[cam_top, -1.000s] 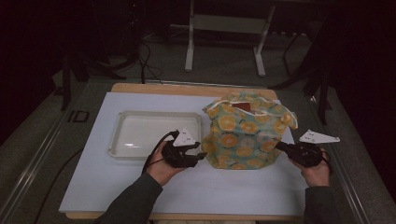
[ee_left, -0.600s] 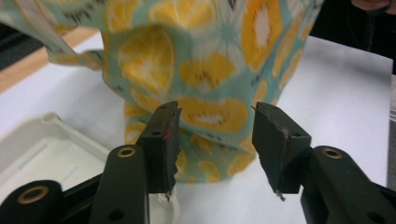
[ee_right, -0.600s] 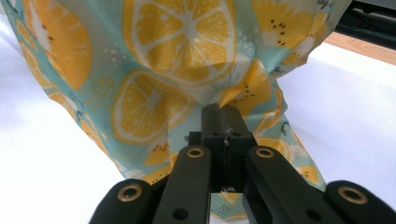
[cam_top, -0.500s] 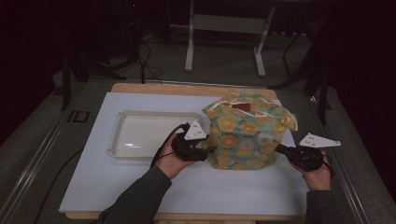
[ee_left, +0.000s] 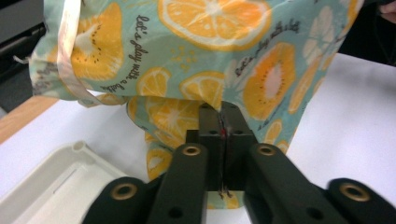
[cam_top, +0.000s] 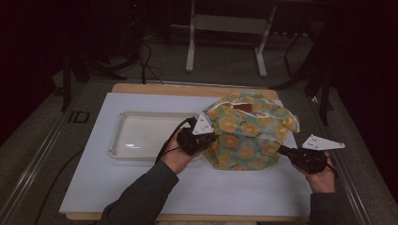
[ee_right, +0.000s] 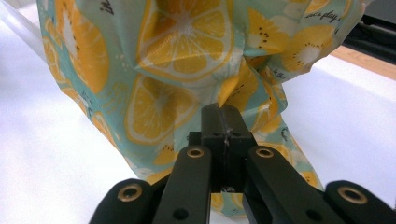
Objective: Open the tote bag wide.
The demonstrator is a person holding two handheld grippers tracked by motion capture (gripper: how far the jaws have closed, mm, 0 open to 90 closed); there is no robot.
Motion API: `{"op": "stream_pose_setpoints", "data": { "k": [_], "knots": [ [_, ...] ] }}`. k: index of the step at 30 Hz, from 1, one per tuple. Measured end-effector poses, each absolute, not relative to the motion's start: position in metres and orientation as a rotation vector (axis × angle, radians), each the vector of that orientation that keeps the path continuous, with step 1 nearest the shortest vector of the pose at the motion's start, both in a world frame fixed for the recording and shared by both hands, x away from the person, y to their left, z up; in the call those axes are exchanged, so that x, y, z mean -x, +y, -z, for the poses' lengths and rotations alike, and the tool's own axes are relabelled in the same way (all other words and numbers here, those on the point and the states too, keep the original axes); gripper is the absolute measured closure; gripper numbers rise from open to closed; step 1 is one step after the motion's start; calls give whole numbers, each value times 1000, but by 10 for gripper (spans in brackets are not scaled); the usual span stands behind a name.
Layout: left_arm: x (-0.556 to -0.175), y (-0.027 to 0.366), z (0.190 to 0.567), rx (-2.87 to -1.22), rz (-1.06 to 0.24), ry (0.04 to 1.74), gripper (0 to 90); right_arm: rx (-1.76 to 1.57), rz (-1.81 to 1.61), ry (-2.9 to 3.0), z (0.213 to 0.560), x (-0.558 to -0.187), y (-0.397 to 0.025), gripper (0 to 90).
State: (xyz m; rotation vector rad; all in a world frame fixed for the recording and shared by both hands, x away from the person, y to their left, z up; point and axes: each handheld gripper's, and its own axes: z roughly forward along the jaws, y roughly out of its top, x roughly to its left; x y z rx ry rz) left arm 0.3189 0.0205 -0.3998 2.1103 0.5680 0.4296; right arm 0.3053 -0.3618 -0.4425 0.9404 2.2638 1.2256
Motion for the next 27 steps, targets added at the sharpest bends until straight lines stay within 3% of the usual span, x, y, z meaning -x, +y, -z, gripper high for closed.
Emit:
{"op": "stream_pose_setpoints", "data": {
  "k": [14,27],
  "knots": [
    [-297,17,392,-2095,-465,470,892,-906,-1209,2259,433,-295,-364,900],
    [-304,-1,429,-2202,-455,469,893,-997,-1143,2310,462,-308,-360,900]
  ]
}}
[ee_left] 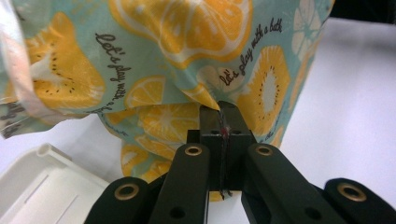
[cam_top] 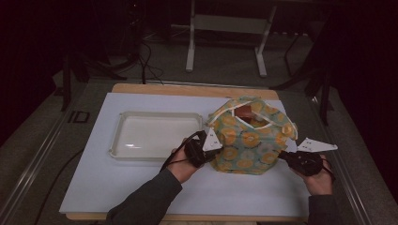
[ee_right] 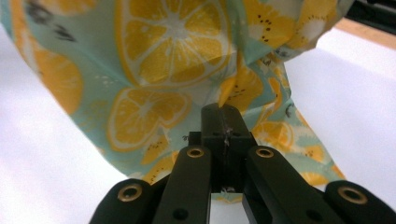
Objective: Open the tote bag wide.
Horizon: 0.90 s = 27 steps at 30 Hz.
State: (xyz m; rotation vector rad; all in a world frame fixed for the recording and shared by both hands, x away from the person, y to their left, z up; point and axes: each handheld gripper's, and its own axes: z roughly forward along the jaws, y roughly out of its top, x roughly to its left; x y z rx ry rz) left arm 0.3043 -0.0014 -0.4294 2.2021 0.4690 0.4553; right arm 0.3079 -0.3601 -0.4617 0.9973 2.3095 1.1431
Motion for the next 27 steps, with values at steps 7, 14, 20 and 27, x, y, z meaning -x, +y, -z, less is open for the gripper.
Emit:
{"op": "stream_pose_setpoints", "data": {
  "k": [7,14,20,27],
  "knots": [
    [-311,-6,439,-2226,-451,492,892,-1055,-1158,2280,459,-304,-364,814],
    [-312,-7,440,-2226,-447,501,892,-1015,-1227,2283,440,-291,-364,670],
    [-313,-7,440,-2232,-447,502,891,-968,-1318,2312,425,-281,-356,541],
    [-314,-6,443,-2229,-442,508,890,-954,-1371,2290,411,-279,-347,500]
  ]
}}
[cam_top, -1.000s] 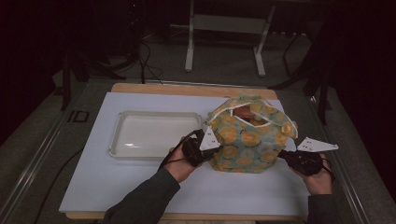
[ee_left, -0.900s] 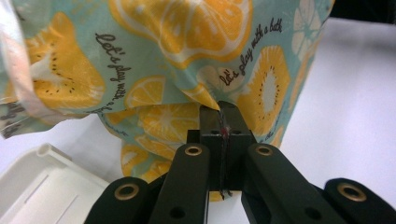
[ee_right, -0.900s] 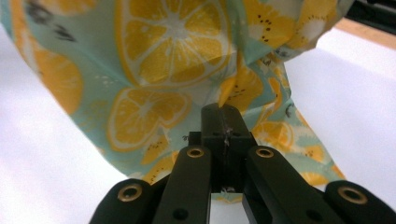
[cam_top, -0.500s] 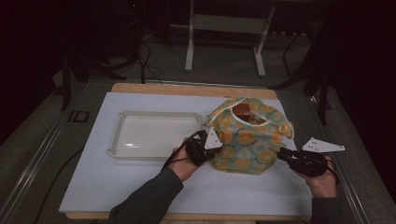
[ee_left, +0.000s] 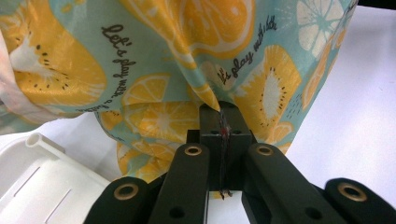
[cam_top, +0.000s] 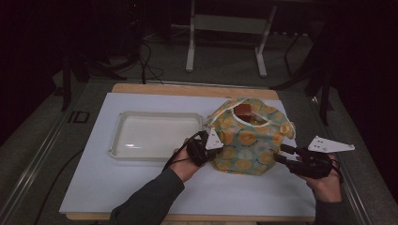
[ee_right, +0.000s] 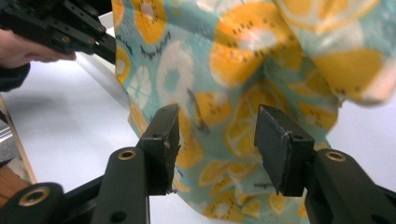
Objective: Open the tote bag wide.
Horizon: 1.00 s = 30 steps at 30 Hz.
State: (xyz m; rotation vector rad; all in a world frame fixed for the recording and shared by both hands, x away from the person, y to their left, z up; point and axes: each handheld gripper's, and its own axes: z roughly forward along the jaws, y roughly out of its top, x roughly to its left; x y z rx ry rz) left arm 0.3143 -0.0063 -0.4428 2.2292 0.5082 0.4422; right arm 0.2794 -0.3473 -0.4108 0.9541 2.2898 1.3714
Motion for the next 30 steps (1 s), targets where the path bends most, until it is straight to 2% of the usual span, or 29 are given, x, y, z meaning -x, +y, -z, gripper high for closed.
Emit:
{"op": "stream_pose_setpoints", "data": {
  "k": [1,2,3,5,11,12,20,30],
  "knots": [
    [-315,-6,443,-2231,-442,508,890,-953,-1365,2289,410,-280,-345,517],
    [-315,-6,443,-2232,-442,508,889,-956,-1355,2285,409,-280,-343,574],
    [-315,-5,444,-2231,-441,512,886,-958,-1319,2296,410,-281,-340,772],
    [-314,-5,444,-2228,-440,512,883,-953,-1310,2300,412,-281,-338,883],
    [-315,1,442,-2216,-428,525,847,-923,-1289,2313,417,-279,-336,900],
    [-315,3,441,-2212,-430,528,786,-911,-1277,2324,419,-279,-335,900],
    [-316,21,428,-2148,-441,576,652,-912,-1259,2342,425,-282,-333,900],
    [-327,43,402,-2060,-483,666,609,-898,-1252,2355,424,-282,-331,900]
  ]
}}
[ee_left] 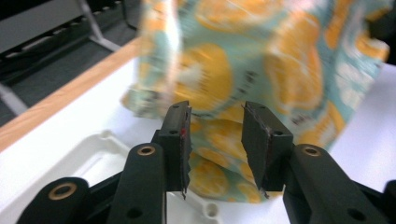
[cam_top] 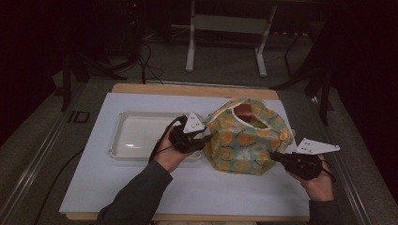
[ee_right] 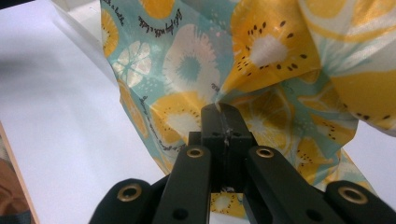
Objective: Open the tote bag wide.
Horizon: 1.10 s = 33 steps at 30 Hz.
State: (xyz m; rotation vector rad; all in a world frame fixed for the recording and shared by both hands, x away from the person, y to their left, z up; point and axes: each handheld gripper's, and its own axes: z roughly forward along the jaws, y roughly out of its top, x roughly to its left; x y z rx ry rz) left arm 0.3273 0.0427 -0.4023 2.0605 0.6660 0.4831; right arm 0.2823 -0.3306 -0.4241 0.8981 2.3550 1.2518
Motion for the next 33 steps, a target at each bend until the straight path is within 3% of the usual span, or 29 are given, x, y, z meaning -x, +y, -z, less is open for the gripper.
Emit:
{"op": "stream_pose_setpoints", "data": {
  "k": [10,24,30,33],
  "knots": [
    [-352,40,379,-2013,-460,710,544,-881,-1253,2369,424,-283,-328,900],
    [-396,-2,373,-2150,-476,792,525,-868,-1264,2370,423,-282,-327,900],
    [-403,-9,376,-2191,-471,787,791,-864,-1272,2369,423,-281,-328,900],
    [-401,-11,372,-2177,-509,782,875,-859,-1271,2371,423,-281,-328,900]
  ]
}}
